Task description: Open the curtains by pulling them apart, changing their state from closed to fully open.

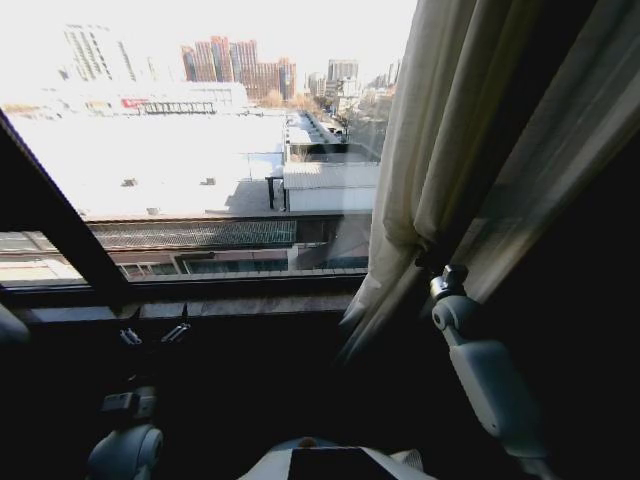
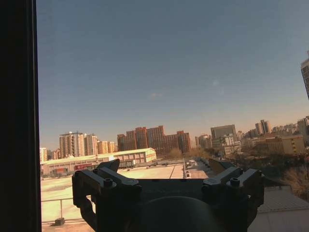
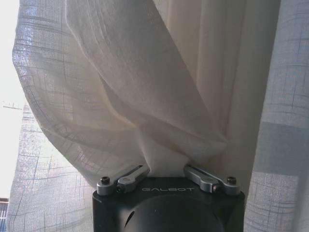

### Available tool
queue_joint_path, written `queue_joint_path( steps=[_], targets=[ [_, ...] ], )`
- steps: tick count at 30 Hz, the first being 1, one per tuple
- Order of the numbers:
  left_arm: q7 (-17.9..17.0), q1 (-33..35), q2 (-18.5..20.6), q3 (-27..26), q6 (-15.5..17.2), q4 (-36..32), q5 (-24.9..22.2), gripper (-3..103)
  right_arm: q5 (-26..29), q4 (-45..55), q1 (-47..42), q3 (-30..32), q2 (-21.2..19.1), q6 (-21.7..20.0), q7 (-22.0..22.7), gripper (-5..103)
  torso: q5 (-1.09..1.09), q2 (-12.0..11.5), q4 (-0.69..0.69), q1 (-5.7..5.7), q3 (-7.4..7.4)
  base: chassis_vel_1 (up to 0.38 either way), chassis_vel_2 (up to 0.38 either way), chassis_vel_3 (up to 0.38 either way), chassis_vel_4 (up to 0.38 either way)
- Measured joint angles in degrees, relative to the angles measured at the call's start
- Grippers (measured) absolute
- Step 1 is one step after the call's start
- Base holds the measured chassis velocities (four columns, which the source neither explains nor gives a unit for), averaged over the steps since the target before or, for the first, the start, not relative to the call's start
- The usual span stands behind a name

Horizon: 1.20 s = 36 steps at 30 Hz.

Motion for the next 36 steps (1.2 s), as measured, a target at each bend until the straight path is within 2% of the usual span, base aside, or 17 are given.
queue_joint_path(
  steps=[36],
  targets=[
    [0.1, -0.4, 0.1, -0.1, -0.2, 0.9, 0.0, 100, 0.0, -1.4, 1.3, -0.5, 0.1, 0.3, -0.1, 0, 0.01, 0.0, 0.00, 0.00, 0.00, -0.109, -0.109, 0.108, 0.106]
  ],
)
